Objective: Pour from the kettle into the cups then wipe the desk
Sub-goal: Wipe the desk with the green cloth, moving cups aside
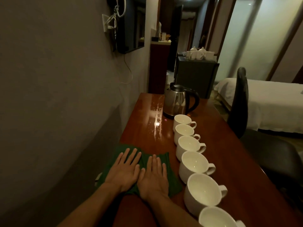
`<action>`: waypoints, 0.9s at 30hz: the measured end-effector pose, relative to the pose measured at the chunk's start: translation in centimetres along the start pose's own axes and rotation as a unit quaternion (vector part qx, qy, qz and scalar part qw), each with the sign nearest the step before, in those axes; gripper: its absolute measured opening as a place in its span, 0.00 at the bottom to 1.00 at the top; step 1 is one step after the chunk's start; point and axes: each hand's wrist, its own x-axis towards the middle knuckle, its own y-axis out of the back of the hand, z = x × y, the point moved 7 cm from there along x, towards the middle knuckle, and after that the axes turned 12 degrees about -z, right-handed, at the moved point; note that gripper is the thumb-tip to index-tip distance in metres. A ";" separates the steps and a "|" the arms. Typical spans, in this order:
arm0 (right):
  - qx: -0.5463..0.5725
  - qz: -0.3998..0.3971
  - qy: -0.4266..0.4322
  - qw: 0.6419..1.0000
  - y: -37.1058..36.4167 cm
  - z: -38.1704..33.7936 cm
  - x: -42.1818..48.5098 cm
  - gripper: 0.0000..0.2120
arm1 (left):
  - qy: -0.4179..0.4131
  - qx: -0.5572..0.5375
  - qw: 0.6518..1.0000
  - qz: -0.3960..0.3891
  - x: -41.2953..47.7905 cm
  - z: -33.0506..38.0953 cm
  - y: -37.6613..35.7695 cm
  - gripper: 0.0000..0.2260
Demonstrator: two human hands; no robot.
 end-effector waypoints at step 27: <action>-0.006 -0.009 0.037 0.999 -4.6 3.1 -16.7 0.29 | 0.050 -0.030 0.998 -0.030 -16.5 7.7 -3.4 0.25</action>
